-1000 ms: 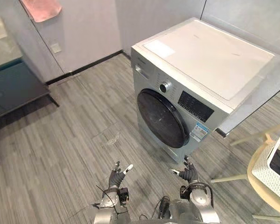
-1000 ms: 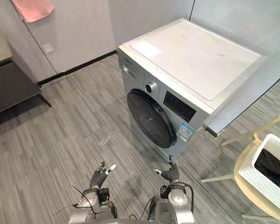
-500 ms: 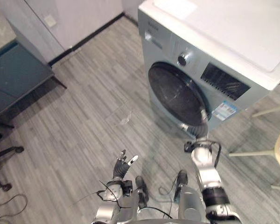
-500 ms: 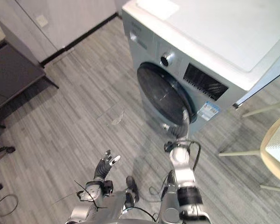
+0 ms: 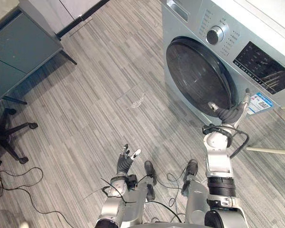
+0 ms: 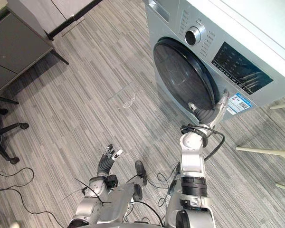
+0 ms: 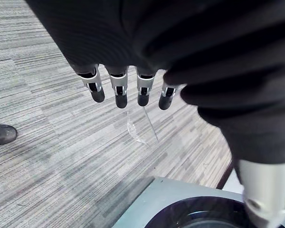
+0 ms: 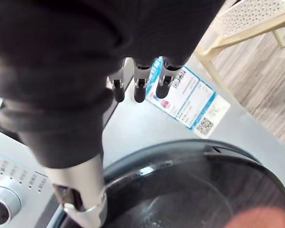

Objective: Pick up the laundry basket with both hands and put the clothes into the washing machine.

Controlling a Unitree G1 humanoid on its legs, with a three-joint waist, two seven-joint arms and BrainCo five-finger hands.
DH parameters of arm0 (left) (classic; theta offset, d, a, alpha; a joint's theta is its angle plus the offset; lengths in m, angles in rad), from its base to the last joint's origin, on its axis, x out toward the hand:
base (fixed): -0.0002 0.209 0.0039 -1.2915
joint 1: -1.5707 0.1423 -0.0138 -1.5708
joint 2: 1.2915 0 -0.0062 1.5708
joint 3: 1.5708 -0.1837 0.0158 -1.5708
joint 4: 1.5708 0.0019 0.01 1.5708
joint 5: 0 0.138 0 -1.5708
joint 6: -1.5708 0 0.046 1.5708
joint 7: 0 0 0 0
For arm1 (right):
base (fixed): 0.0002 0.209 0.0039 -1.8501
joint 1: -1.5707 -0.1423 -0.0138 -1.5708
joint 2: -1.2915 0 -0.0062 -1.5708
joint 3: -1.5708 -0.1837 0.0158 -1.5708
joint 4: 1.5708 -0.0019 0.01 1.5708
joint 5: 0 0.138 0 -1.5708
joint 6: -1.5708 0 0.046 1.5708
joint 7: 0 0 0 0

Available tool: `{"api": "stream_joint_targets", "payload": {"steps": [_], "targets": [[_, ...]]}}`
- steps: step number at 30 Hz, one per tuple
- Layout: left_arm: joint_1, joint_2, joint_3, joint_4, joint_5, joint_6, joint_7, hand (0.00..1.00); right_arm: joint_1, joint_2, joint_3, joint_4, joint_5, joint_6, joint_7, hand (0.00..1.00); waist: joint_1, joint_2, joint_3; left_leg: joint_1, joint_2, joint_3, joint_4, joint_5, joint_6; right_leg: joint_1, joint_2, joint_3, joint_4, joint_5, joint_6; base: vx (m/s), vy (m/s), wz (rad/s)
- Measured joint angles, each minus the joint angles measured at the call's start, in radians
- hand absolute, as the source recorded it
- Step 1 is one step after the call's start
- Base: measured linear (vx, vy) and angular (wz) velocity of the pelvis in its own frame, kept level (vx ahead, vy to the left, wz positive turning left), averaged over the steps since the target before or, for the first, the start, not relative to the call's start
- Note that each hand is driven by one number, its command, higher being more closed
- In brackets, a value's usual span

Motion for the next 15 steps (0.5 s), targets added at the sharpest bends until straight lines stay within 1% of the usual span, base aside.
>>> {"api": "stream_joint_targets", "payload": {"steps": [2, 5, 7, 10, 11, 12, 13, 14, 15], "targets": [[0.005, -0.001, 0.0, -0.017, -0.002, 0.0, 0.005, 0.0, 0.007, 0.019, 0.001, -0.02, 0.0, 0.001, -0.024, 0.0, 0.0, -0.004, 0.003, 0.002, 0.0, 0.005, -0.004, 0.0, 0.0, -0.001, 0.0, 0.0, 0.002, -0.003, -0.001, 0.05, 0.005, 0.0], [0.005, -0.001, 0.001, -0.018, -0.002, 0.0, 0.006, 0.0, 0.001, 0.024, 0.005, -0.017, 0.0, 0.013, -0.025, 0.0, 0.001, -0.006, 0.004, 0.005, 0.0, 0.007, -0.012, 0.0, -0.001, -0.003, 0.0, 0.001, 0.002, -0.004, 0.0, 0.01, 0.005, -0.01], [0.003, 0.002, -0.006, -0.018, -0.002, -0.002, 0.006, 0.0, -0.066, 0.0, -0.006, 0.058, 0.0, 0.035, -0.025, 0.0, 0.0, -0.015, 0.01, 0.004, -0.001, 0.009, -0.016, 0.0, -0.001, -0.007, 0.0, 0.003, 0.002, -0.003, -0.001, 0.0, 0.0, 0.0], [-0.002, 0.008, -0.022, -0.018, -0.003, -0.01, -0.004, 0.0, -0.251, -0.091, -0.058, 0.272, -0.01, 0.057, 0.032, 0.0, 0.004, -0.015, 0.011, -0.001, -0.002, 0.006, -0.019, 0.003, -0.004, -0.013, 0.001, 0.004, -0.001, 0.0, -0.002, 0.01, 0.002, 0.0], [-0.006, 0.008, -0.02, -0.018, -0.003, -0.012, -0.004, 0.0, -0.327, -0.129, -0.076, 0.344, -0.007, 0.057, 0.072, 0.0, 0.005, -0.015, 0.011, -0.004, -0.001, 0.005, -0.018, 0.004, -0.007, -0.013, 0.002, 0.003, -0.004, 0.002, -0.003, 0.04, 0.002, 0.01], [-0.007, 0.008, -0.02, -0.018, -0.003, -0.013, -0.004, 0.0, -0.359, -0.145, -0.083, 0.377, -0.007, 0.057, 0.085, 0.0, 0.005, -0.015, 0.011, -0.005, -0.001, 0.005, -0.018, 0.005, -0.008, -0.013, 0.003, 0.003, -0.006, 0.003, -0.003, 0.05, 0.0, 0.01], [-0.011, 0.008, -0.02, -0.018, -0.003, -0.014, -0.006, 0.0, -0.414, -0.177, -0.097, 0.434, 0.015, 0.054, 0.116, 0.0, 0.008, -0.012, 0.013, -0.006, 0.0, 0.004, -0.017, 0.005, -0.008, -0.013, 0.005, 0.003, -0.009, 0.005, -0.004, 0.05, -0.001, -0.02], [-0.019, 0.008, -0.02, -0.018, -0.019, -0.014, -0.007, 0.0, -0.449, -0.205, -0.105, 0.476, 0.095, 0.035, 0.152, 0.0, 0.011, -0.007, 0.015, -0.009, 0.001, 0.003, -0.016, 0.005, -0.008, -0.012, 0.008, 0.003, -0.019, 0.012, -0.006, 0.05, 0.001, -0.03], [-0.023, 0.008, -0.018, -0.018, -0.021, -0.014, -0.007, 0.0, -0.465, -0.216, -0.11, 0.499, 0.121, 0.03, 0.161, 0.0, 0.013, -0.005, 0.016, -0.012, 0.001, 0.003, -0.015, 0.005, -0.008, -0.012, 0.01, 0.003, -0.025, 0.015, -0.008, 0.05, 0.007, -0.02]]}}
